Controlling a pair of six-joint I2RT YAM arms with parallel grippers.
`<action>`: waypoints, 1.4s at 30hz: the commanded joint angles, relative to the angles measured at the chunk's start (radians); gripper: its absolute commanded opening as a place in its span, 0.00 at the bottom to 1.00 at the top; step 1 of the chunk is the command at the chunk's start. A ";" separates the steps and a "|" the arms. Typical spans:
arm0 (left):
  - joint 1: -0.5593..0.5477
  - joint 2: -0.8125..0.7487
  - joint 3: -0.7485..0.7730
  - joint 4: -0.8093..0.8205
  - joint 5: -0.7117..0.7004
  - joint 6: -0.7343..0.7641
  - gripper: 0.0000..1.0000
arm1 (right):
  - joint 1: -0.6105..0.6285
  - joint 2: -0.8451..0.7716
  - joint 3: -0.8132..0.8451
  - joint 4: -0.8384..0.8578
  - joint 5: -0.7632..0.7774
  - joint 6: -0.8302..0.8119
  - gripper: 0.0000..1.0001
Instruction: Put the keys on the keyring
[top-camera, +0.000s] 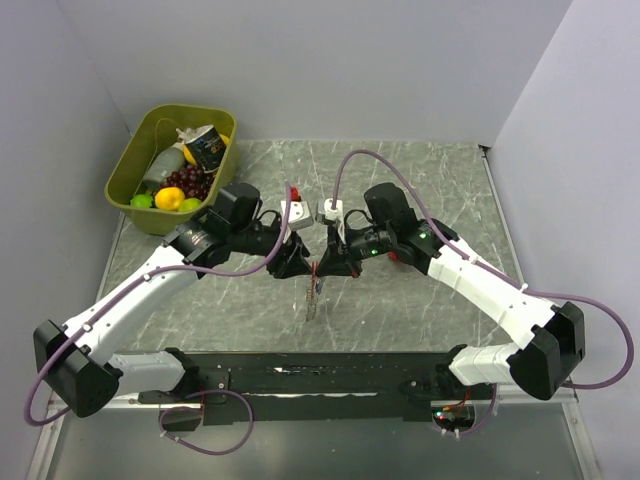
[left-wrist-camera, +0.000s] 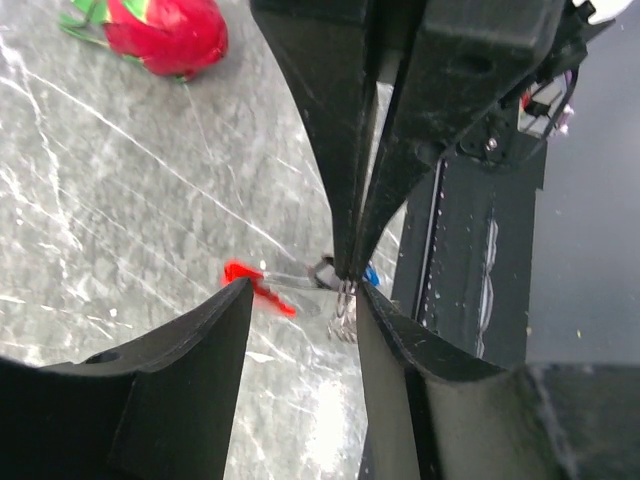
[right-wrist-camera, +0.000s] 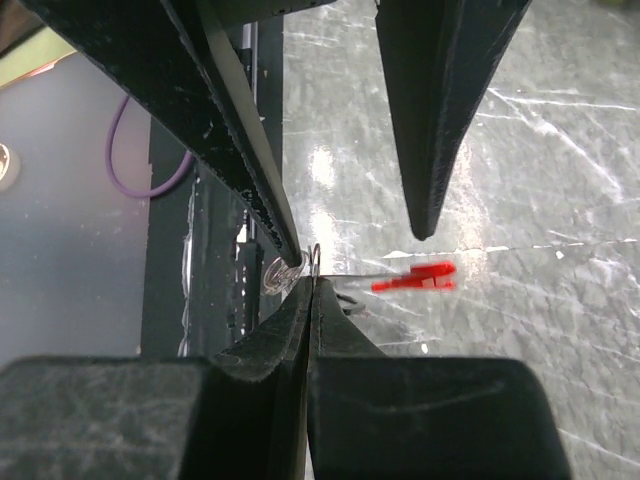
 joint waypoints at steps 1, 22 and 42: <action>-0.005 0.004 0.047 -0.039 0.053 0.038 0.51 | 0.004 -0.024 0.046 0.023 0.003 -0.012 0.00; -0.028 0.038 0.024 0.000 0.028 0.004 0.27 | 0.004 -0.070 0.015 0.111 -0.021 0.031 0.00; -0.032 -0.107 -0.123 0.269 -0.048 -0.136 0.01 | 0.001 -0.098 -0.042 0.281 -0.014 0.132 0.01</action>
